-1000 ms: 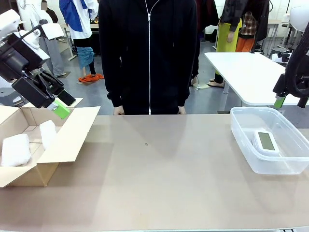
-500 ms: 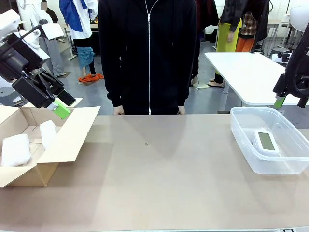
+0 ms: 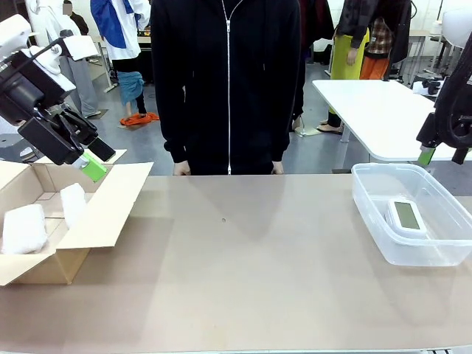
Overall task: Separate and place wrapped and unwrapped clocks.
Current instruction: If the picked Digital clock is wrapped, place it in the Package Box ; if not, place it in the Organizing box.
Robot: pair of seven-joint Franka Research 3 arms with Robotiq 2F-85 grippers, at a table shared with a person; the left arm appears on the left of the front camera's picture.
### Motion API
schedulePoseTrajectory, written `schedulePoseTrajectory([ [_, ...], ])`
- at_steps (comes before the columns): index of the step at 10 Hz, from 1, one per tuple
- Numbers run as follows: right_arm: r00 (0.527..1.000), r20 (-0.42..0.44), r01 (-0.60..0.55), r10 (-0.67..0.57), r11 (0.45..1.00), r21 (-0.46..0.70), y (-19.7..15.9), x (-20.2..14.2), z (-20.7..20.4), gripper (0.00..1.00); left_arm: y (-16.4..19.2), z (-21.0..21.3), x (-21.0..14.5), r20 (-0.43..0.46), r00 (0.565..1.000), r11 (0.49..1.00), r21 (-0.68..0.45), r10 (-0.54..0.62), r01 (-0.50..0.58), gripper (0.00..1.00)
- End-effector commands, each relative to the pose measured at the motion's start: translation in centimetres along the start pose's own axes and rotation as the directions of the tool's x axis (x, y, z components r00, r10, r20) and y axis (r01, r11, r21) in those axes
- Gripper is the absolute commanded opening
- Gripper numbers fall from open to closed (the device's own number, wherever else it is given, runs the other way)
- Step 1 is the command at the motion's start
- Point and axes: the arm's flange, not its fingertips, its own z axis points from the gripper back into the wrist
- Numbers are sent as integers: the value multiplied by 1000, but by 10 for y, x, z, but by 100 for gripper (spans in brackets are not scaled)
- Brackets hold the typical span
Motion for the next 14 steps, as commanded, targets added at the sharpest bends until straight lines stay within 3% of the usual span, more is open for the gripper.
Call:
schedulePoseTrajectory([
  [1, 921, 35, -389, 387, 916, 100, 34, 1, -9, 100, 0, 0, -2, 11, 1000, 1000, -12, -21, 22, 100],
  [2, 824, 68, -565, 563, 807, 170, 62, 2, -22, 100, 0, 0, -2, 11, 1000, 1000, -12, -21, 22, 100],
  [4, 702, 233, -712, 673, 671, 208, 94, -10, -29, 100, 0, 0, -2, 11, 1000, 1000, -12, -21, 22, 100],
  [6, 597, 402, -786, 694, 607, 118, 118, -49, -30, 100, 0, 0, -2, 11, 1000, 1000, -12, -21, 22, 100],
  [9, 401, 602, -850, 691, 525, -36, 137, -95, -15, 100, 0, 0, -2, 11, 1000, 1000, -12, -21, 22, 100],
  [10, 374, 632, -857, 679, 514, -45, 140, -99, -11, 100, 0, 0, -2, 11, 1000, 1000, -12, -21, 22, 100],
  [11, 354, 676, -840, 646, 537, -73, 140, -102, -7, 100, 0, 0, -2, 11, 1000, 1000, -12, -21, 22, 100],
  [14, 362, 706, -817, 609, 572, -74, 139, -94, -9, 100, 0, 0, -2, 11, 1000, 1000, -12, -21, 22, 100],
])
